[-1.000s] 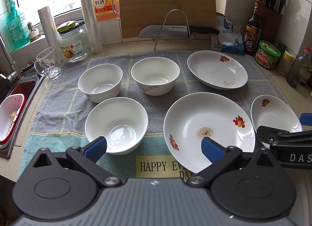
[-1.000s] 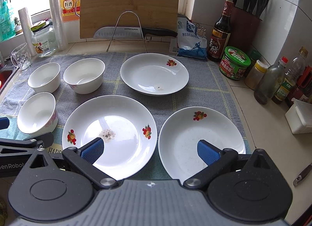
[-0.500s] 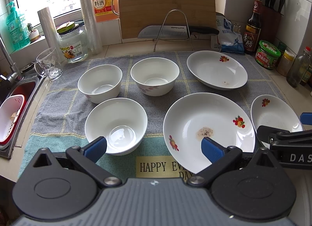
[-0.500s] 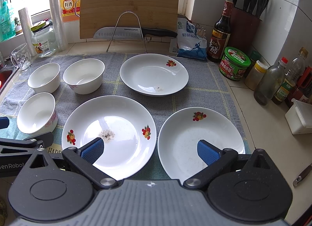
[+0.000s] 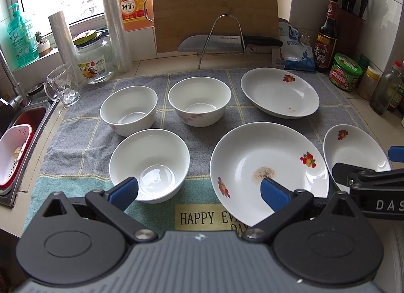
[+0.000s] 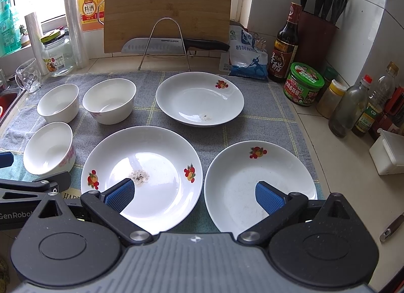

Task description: Organize plates and bowls

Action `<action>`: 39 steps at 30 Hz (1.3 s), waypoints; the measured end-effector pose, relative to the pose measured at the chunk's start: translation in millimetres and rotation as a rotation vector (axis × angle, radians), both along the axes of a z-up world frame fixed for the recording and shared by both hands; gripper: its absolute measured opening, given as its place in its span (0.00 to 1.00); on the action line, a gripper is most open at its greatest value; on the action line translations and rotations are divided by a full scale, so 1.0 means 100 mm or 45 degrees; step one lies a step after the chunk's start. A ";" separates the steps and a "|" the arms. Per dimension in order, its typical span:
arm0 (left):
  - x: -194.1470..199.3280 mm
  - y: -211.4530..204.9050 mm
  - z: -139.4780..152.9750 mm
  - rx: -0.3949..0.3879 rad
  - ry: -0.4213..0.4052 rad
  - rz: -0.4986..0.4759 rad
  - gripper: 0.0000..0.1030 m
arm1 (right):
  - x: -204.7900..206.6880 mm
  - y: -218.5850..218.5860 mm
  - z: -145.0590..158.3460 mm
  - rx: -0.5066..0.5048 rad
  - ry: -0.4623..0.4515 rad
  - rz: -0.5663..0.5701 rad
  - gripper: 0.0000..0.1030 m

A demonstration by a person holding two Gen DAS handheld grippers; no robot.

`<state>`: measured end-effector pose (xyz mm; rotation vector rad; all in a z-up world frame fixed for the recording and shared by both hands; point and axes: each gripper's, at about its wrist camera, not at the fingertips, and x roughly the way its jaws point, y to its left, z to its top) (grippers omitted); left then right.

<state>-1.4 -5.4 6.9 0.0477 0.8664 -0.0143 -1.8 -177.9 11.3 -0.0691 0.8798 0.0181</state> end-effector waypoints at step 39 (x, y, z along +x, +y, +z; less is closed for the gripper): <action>0.25 -0.31 0.08 -0.144 -0.084 -0.199 0.99 | -0.27 -0.60 -0.07 0.040 -0.176 -0.044 1.00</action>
